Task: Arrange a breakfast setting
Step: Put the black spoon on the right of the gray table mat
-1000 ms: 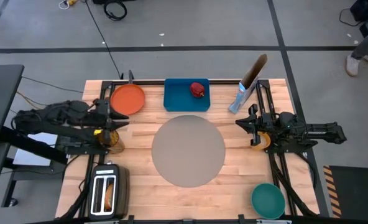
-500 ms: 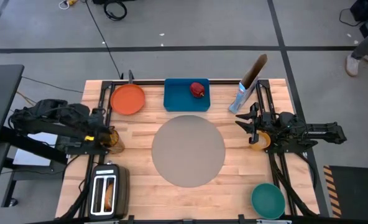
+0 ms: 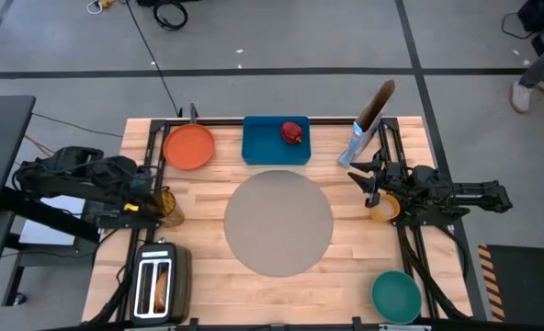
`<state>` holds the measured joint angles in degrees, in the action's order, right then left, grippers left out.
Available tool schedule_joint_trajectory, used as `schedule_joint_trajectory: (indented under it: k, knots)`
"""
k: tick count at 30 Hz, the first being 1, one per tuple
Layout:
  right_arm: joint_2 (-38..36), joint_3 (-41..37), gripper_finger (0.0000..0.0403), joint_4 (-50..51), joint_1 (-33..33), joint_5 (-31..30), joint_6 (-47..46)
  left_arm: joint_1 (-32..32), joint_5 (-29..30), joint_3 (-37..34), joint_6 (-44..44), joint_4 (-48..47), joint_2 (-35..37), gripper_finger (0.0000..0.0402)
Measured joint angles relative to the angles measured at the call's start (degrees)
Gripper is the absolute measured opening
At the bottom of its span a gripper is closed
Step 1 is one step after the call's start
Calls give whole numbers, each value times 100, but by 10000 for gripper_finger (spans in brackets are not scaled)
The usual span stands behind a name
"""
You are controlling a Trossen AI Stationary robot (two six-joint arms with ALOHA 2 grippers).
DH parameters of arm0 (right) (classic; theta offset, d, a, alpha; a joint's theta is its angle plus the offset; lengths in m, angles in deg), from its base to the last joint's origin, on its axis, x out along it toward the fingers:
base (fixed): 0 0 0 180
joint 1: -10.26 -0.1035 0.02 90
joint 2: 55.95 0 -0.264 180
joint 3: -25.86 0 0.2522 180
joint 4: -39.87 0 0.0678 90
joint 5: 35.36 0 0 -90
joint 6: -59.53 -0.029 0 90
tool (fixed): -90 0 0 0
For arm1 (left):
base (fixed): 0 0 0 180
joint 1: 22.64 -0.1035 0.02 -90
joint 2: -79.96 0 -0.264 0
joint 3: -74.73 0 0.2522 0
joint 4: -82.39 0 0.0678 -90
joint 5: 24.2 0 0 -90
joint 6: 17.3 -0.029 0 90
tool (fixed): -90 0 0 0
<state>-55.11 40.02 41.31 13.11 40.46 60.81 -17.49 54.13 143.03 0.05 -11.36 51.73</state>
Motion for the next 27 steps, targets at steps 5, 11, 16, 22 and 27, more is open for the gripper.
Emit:
schedule_joint_trajectory:
  k: [5, 11, 16, 22, 27]
  knots:
    - [0, 0, 154, -4, 0, -15, 31, 23, 48, -245, -60, -91, 0, 173]
    - [0, 0, 153, -2, 0, -63, 184, 229, 53, -628, -65, -39, -29, 163]
    - [0, 0, 153, -2, 0, -123, 194, 388, 55, -635, -64, -8, -70, 124]
    - [0, 0, 153, 2, 0, -122, 230, 496, 51, -635, -63, 73, -66, 39]
    - [0, 0, 153, 2, 0, -122, 236, 501, 131, -629, -55, 252, -65, 17]
